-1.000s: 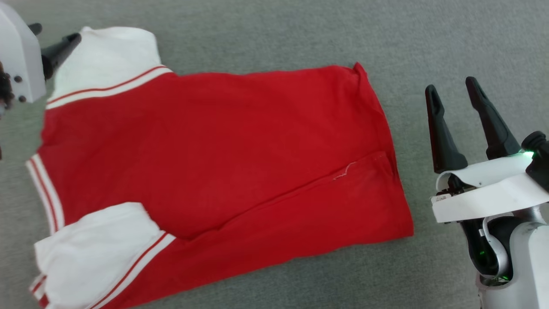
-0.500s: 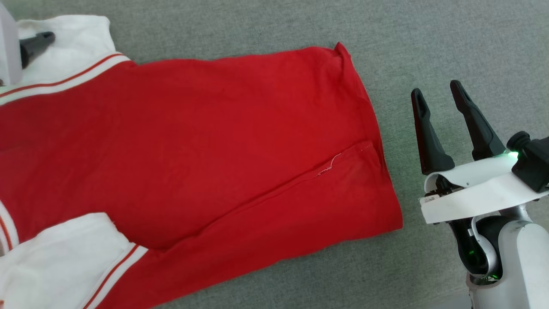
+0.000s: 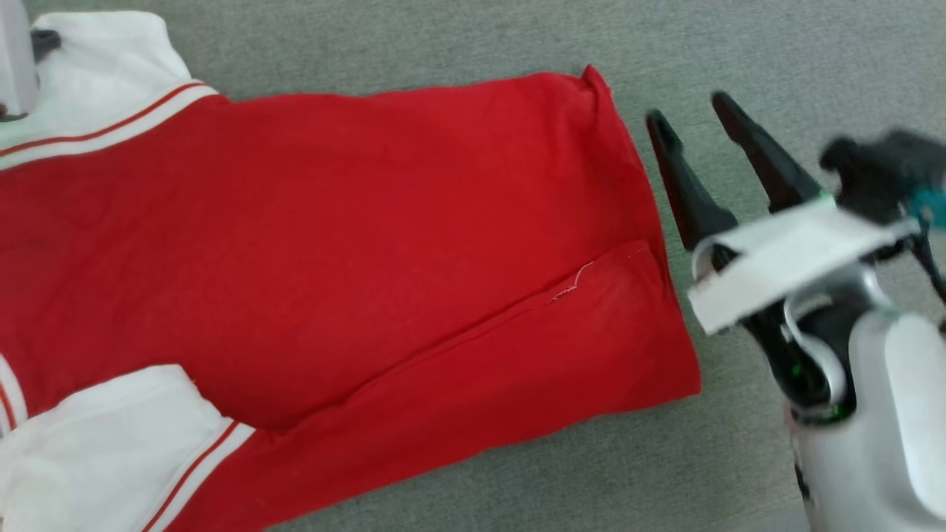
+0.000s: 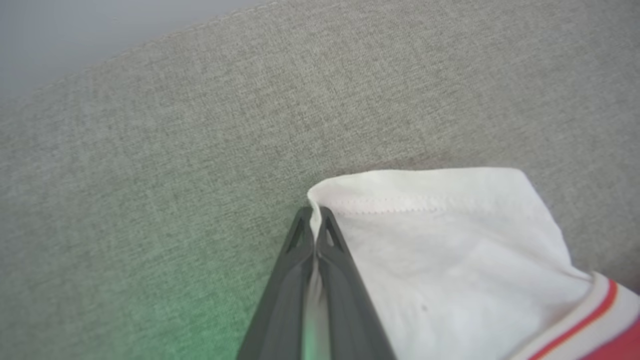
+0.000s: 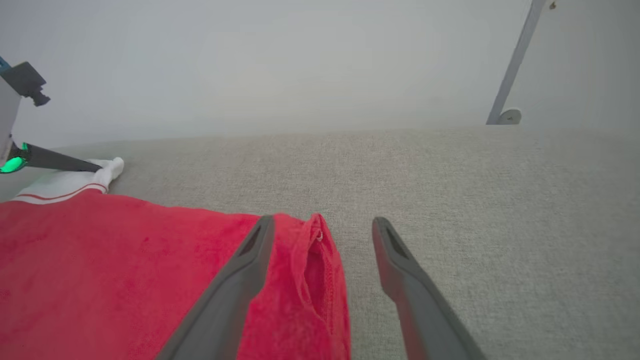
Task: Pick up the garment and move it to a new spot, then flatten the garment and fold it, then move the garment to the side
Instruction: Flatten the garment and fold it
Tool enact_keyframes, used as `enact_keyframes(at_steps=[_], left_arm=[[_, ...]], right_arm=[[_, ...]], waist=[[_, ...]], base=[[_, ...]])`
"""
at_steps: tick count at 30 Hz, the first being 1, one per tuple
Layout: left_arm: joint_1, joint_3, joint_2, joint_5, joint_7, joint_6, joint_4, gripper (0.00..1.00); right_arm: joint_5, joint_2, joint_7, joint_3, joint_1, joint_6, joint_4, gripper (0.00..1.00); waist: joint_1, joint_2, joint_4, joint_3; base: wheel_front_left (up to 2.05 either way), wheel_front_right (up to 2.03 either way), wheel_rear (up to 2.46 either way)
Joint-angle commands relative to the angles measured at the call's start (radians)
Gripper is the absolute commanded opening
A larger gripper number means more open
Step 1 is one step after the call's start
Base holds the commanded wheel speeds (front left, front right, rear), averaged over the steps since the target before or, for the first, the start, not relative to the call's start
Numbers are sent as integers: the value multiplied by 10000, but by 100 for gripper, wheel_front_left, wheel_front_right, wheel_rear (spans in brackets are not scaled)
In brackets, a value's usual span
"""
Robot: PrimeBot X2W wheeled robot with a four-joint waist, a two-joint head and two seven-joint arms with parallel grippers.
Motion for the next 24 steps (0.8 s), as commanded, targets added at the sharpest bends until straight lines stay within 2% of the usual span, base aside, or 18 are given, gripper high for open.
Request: enact_keyframes(at_steps=[1, 12, 20, 21, 22, 23, 24], left_arm=[[411, -290, -166, -40, 245, -39, 35, 0], [80, -620, -359, -249, 458, -41, -129, 0], [-163, -806, -534, -342, 199, -34, -234, 0], [-202, -829, -566, -339, 129, -34, -262, 0], [-231, -861, -588, -336, 79, -32, -277, 0], [-258, -893, -612, -346, 30, -32, -286, 0], [-275, -934, -636, -338, -27, -33, -320, 0]], right_arm=[[-32, 26, 531, 31, -502, -17, 283, 100], [-428, 71, 4144, 248, -3000, -17, 2683, 100], [-227, 93, 5519, 462, -3957, -17, 4148, 100], [-259, 88, 5708, 582, -4054, -15, 4316, 47], [-292, 63, 5838, 671, -4118, -17, 4459, 18], [-259, 53, 5877, 640, -4171, -17, 4554, 0], [-229, 51, 5915, 590, -4231, -17, 4624, 0]], waist=[[0, -1, 128, 53], [0, -1, 619, 253], [0, -1, 831, 413], [0, -1, 858, 434], [0, -1, 881, 448], [0, -1, 899, 457], [0, -1, 921, 457]], base=[[0, 0, 0], [0, 0, 0], [0, 0, 0], [0, 0, 0], [0, 0, 0], [0, 0, 0], [0, 0, 0]])
